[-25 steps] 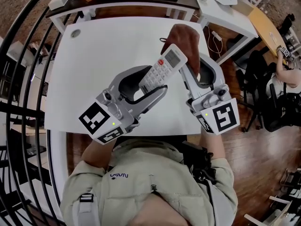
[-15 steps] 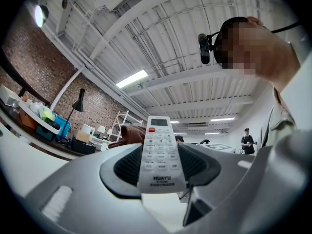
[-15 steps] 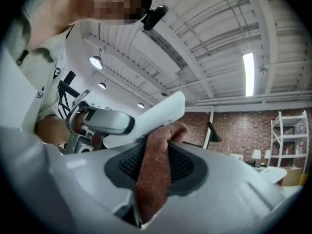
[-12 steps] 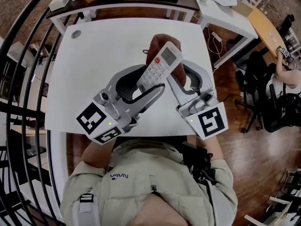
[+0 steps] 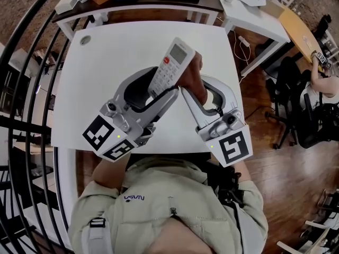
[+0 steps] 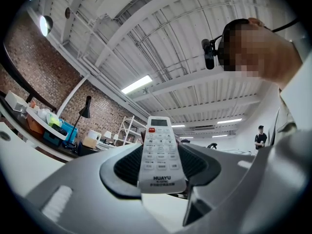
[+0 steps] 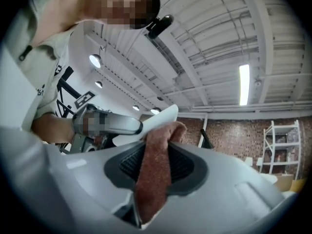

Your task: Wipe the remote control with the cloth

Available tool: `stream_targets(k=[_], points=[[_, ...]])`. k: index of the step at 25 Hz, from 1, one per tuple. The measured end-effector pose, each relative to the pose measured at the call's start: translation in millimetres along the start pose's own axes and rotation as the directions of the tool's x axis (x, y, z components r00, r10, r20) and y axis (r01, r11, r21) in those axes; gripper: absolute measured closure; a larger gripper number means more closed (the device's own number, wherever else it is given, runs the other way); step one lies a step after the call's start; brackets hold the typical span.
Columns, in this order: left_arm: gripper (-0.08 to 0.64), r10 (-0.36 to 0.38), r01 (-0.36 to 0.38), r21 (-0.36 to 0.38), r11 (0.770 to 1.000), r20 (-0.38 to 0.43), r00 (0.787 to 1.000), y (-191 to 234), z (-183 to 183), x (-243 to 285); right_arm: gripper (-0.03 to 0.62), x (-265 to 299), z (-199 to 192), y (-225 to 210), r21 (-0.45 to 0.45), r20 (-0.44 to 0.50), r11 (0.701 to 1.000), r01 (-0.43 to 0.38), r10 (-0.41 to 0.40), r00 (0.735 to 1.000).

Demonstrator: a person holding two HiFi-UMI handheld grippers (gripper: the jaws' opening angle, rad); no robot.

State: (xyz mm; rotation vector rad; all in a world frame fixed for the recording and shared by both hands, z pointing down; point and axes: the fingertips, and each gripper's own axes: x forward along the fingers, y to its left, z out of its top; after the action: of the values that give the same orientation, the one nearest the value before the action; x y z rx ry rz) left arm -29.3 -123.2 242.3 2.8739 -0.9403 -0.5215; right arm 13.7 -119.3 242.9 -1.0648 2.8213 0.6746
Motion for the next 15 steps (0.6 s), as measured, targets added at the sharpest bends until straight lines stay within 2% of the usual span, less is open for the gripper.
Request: stream_targets(k=[8,15], points=[[0.319,0.042,-0.042,0.002,0.999,0.017,0.999,6.8,2.9,-2.1,0.485,5.4,-13.4,32.4,0.008,-0.049,0.996,-0.093,0.093,0.994],[0.318,0.086,-0.087,0.035,0.996,0.035,0.996,12.6,4.8,-5.0,0.485,8.0,-30.5,53.0,0.005,-0.121,0.983,-0.184,0.183,0.976]])
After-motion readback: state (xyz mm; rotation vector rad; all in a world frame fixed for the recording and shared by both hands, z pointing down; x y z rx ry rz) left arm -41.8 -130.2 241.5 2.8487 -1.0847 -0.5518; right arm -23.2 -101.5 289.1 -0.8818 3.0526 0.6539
